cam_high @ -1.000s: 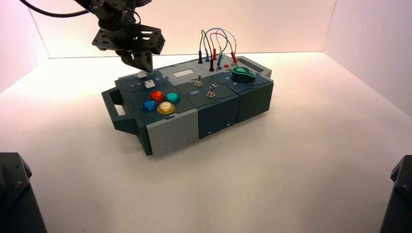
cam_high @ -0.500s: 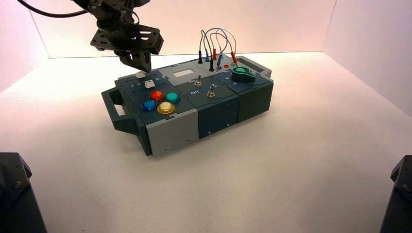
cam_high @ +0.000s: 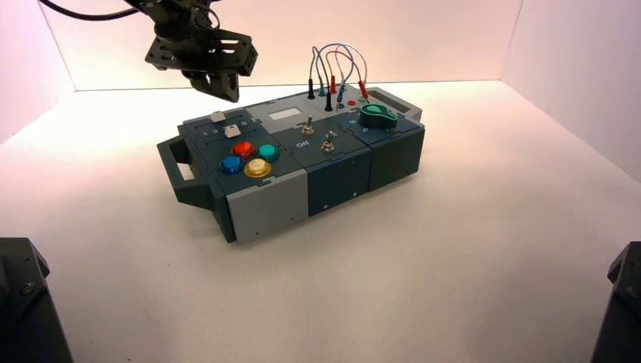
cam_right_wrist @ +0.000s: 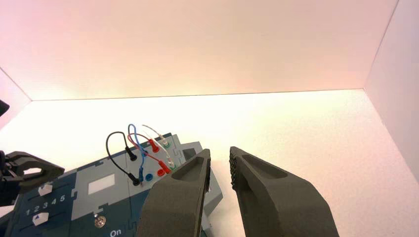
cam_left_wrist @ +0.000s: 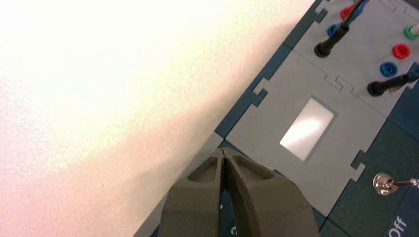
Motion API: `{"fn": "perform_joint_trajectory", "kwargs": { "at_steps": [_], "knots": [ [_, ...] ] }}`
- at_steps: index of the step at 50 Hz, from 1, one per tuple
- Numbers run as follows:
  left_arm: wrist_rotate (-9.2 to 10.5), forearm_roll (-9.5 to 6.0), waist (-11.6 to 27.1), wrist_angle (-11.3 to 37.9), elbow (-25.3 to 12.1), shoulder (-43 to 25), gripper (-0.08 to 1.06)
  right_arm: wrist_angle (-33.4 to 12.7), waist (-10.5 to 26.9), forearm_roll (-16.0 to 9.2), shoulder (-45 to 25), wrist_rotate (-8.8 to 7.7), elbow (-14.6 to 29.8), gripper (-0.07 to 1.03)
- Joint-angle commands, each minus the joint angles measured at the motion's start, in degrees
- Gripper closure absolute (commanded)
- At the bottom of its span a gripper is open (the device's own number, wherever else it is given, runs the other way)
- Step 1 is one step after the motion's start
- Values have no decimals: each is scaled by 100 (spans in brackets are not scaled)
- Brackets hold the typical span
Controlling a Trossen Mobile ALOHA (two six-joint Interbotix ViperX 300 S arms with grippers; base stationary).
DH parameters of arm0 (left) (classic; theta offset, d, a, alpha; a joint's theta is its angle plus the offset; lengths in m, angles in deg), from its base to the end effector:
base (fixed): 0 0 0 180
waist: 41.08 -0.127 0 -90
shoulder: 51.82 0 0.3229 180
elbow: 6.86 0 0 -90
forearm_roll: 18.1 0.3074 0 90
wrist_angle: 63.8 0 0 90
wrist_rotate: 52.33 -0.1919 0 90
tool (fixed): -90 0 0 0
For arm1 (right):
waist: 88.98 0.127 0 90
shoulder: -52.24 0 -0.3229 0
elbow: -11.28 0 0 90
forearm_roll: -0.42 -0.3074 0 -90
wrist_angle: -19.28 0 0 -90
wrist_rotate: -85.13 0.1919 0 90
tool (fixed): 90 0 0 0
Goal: Move the top slider to position 3.
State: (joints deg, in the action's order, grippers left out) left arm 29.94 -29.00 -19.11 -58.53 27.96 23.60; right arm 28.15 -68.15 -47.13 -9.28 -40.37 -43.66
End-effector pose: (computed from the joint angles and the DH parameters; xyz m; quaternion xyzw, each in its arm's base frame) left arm 0.3628 -0.1500 0.0497 0.0597 0.4555 -0.1646 0.8729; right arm 0.2880 0.0862 0.2073 0.0578 0.1840 0.1042 0.9757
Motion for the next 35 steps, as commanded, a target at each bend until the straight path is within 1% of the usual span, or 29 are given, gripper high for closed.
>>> {"fn": "perform_joint_trajectory", "kwargs": {
  "at_steps": [1,9,16,23,24,30,35],
  "knots": [
    [-26,9,-44,-299,88,475,101,44,-18,9,26,-9,70,73],
    [-26,9,-53,-677,492,967,101,62,-18,18,18,-9,62,73],
    [-26,18,-132,-738,694,1266,101,141,-18,18,18,-9,26,73],
    [-26,18,-299,-765,844,1503,101,167,-18,9,18,-9,18,72],
    [-26,9,-396,-809,914,1608,101,176,-18,18,18,-9,18,73],
    [-18,9,-571,-932,1072,1846,101,176,-18,9,18,-9,18,73],
    [-18,9,-738,-1107,1274,2109,101,176,-18,9,0,-9,18,73]
  ]
}}
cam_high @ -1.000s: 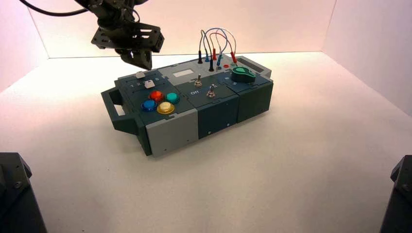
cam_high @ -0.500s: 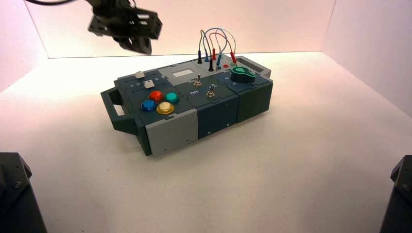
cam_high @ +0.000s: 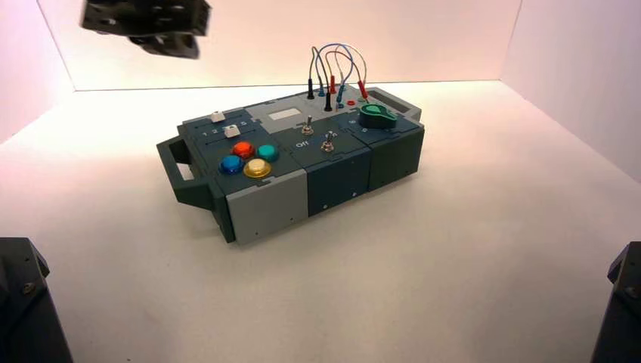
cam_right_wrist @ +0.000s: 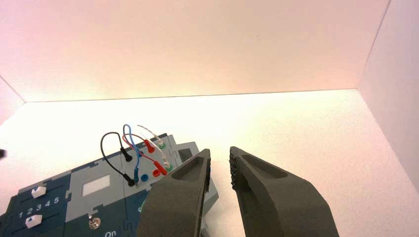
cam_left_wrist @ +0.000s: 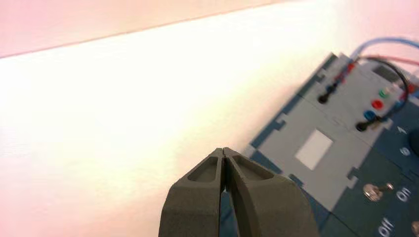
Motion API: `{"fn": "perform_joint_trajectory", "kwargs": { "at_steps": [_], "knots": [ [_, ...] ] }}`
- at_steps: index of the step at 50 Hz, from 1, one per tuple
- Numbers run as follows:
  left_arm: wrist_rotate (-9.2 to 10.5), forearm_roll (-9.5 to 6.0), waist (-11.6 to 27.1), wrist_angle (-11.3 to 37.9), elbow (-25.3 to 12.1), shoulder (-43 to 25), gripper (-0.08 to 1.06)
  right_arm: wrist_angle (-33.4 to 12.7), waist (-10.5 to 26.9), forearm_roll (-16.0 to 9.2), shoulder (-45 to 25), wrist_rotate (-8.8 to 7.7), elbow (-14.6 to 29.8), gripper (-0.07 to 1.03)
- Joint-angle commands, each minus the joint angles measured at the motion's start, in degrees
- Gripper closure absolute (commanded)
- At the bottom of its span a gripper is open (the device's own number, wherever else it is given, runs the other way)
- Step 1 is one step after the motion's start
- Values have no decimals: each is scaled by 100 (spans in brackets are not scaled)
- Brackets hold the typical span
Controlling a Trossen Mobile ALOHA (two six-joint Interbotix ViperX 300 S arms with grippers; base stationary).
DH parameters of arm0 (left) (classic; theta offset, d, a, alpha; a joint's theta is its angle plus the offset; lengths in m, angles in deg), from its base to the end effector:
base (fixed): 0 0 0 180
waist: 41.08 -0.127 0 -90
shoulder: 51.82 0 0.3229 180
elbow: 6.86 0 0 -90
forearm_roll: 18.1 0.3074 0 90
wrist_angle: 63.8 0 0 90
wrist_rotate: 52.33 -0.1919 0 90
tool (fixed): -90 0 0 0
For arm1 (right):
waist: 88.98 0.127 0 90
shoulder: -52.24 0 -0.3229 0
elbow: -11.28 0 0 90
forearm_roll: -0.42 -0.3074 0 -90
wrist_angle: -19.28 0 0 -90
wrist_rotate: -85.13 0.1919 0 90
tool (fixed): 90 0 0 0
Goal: Move the top slider to position 3.
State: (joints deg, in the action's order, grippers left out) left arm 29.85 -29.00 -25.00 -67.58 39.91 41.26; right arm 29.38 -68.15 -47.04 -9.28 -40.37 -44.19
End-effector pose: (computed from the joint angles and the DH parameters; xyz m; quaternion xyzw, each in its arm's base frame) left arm 0.3389 -0.0952 0.1138 0.0251 0.3414 -0.1166 0.9323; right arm 0.2879 0.0830 0.2058 0.0557 0.1801 0.0974 0.9772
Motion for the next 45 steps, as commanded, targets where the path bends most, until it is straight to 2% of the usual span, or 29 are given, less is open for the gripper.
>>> {"fn": "perform_joint_trajectory", "kwargs": {
  "at_steps": [1,19,33,45],
  "knots": [
    [-9,0,-185,-246,132,387,101,53,-18,0,0,-9,70,73],
    [9,-9,-308,-650,466,765,101,185,-18,0,-281,-9,88,73],
    [35,-18,-308,-703,457,729,101,141,-9,0,-923,-9,316,73],
    [62,-26,-308,-703,475,765,101,88,0,0,-1178,-9,404,73]
  ]
}}
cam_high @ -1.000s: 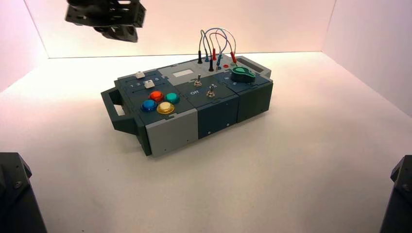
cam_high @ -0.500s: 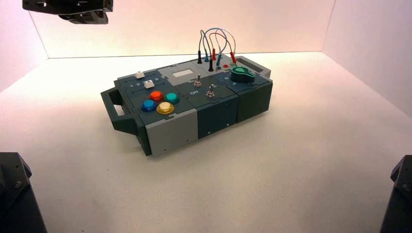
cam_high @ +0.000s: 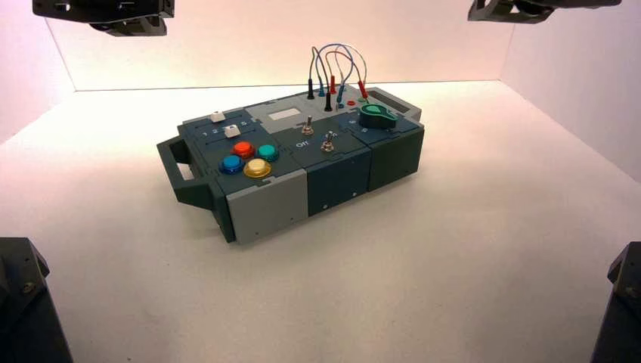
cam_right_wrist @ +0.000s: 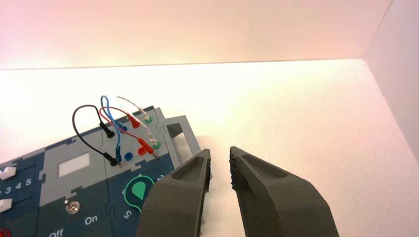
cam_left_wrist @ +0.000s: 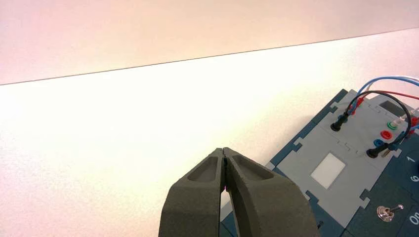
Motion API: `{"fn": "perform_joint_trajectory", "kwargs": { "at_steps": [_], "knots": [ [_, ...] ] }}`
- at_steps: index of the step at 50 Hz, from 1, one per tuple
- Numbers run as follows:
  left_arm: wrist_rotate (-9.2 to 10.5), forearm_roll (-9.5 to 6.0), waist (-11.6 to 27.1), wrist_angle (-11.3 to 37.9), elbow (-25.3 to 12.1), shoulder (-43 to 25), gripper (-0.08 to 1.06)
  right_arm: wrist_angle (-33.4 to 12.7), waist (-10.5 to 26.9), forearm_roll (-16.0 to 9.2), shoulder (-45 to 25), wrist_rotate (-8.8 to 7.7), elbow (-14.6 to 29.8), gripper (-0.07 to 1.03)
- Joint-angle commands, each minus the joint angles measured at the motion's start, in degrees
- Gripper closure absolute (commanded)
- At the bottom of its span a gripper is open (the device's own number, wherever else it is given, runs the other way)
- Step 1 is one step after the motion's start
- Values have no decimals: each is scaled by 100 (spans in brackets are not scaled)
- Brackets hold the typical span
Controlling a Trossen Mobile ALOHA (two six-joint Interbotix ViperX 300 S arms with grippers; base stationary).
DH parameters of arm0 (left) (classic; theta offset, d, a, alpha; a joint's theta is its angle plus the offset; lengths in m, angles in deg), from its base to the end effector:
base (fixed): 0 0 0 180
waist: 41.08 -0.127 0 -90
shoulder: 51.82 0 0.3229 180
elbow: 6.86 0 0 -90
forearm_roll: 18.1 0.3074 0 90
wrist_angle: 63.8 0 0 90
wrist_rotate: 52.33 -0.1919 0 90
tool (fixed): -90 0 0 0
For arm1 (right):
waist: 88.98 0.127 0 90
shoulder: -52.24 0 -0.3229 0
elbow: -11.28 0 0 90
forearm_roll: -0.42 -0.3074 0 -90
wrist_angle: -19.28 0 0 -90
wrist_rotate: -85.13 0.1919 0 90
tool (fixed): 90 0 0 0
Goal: Move the top slider to position 3.
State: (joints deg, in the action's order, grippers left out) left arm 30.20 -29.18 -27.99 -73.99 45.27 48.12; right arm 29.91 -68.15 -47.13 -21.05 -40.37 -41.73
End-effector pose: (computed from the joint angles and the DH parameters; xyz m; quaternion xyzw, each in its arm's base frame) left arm 0.3271 -0.0694 0.1364 0.0076 0.2775 -0.0850 0.9569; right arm 0.3094 0.0898 0.1619 0.0350 0.2531 0.0846 0.9631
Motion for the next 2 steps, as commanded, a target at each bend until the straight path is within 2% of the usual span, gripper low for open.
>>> {"fn": "perform_joint_trajectory", "kwargs": {
  "at_steps": [1,2],
  "knots": [
    [26,0,-18,-62,-62,88,101,44,0,9,0,-9,167,73],
    [26,-9,-9,-62,-62,88,101,44,0,9,0,-9,158,73]
  ]
}}
